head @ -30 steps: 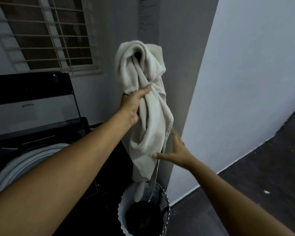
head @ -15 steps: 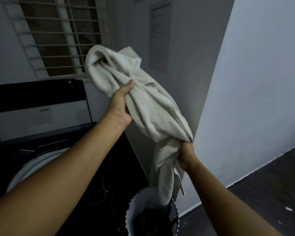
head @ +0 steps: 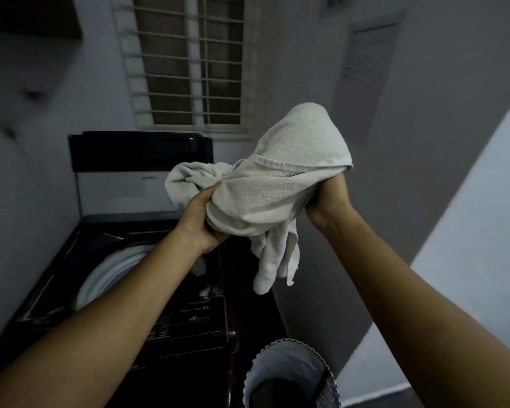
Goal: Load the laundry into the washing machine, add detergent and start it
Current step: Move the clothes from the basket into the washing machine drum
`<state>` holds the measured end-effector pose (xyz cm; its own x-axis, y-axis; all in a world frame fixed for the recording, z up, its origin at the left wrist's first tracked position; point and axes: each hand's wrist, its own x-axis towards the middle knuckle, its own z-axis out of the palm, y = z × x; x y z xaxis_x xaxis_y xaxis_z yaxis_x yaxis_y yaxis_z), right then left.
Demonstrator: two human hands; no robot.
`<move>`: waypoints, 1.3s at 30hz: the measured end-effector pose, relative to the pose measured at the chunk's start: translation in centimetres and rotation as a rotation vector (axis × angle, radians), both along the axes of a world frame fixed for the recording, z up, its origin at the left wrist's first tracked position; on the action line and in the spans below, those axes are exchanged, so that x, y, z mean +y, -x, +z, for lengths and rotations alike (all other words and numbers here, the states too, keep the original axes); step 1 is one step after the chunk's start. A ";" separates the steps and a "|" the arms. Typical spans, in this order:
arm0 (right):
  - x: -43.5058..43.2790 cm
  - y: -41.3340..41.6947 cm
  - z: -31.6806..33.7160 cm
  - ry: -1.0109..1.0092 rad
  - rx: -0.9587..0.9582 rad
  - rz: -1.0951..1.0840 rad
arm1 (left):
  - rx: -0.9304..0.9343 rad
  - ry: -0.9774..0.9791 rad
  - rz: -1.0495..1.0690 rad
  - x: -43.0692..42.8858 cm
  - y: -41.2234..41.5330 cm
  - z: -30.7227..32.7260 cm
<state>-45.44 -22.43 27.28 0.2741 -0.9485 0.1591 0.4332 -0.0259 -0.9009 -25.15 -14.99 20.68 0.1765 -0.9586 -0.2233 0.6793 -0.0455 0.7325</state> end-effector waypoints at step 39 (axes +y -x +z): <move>-2.7 -34.1 -32.7 0.235 1.638 0.698 | -1.516 -0.629 -0.585 -0.7 -33.5 -30.2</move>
<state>-11.29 -25.12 -5.38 0.5738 -0.6002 -0.5572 -0.8190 -0.4254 -0.3851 8.40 -15.69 -9.57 0.2555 -0.8059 -0.5341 -0.7424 -0.5175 0.4256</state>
